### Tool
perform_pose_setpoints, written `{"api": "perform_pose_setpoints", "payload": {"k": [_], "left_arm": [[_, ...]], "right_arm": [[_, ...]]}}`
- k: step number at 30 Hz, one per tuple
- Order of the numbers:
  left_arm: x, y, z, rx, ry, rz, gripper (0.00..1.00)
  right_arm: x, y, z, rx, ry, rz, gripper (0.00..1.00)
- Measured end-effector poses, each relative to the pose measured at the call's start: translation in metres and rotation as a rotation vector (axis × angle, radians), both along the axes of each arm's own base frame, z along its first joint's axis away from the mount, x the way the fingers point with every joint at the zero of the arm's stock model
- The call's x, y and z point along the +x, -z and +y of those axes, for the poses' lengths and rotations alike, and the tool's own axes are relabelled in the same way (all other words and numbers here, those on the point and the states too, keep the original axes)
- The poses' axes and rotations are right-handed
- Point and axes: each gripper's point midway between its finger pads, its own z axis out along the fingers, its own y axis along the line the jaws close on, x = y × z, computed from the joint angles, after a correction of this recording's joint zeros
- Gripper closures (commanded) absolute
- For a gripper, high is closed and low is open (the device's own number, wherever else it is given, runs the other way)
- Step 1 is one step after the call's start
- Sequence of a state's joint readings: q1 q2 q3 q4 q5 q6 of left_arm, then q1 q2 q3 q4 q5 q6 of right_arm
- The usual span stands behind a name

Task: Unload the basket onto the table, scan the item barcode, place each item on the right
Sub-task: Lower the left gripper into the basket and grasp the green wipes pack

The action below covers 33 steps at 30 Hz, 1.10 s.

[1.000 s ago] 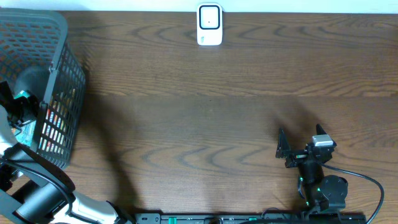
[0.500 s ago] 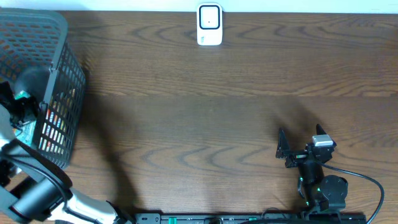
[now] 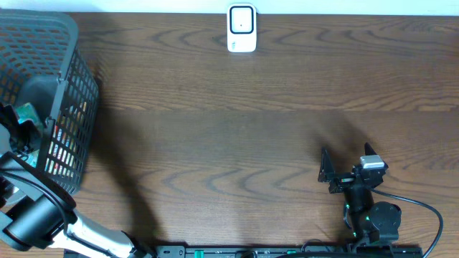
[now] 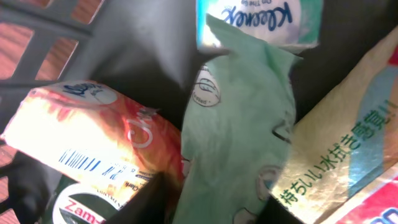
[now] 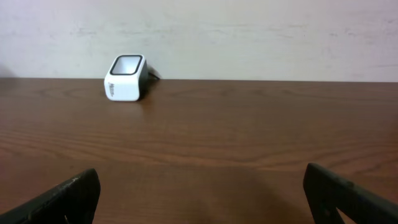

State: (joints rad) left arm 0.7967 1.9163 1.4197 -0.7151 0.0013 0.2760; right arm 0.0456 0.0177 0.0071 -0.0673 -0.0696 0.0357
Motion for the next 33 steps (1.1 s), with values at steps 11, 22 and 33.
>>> {"api": "perform_pose_setpoints", "payload": {"k": [11,22,33], "left_arm": [[0.007,-0.09,0.002,0.122,-0.145,-0.235,0.85],[0.049,-0.233,-0.052,0.052,-0.03,-0.808,0.93],[0.026,-0.311,-0.089,0.018,-0.108,-1.037,0.27]], "right_arm": [[0.0,0.0,0.0,0.0,0.0,0.0,0.01],[0.0,0.0,0.0,0.0,0.0,0.0,0.01],[0.0,0.0,0.0,0.0,0.0,0.0,0.01]]}}
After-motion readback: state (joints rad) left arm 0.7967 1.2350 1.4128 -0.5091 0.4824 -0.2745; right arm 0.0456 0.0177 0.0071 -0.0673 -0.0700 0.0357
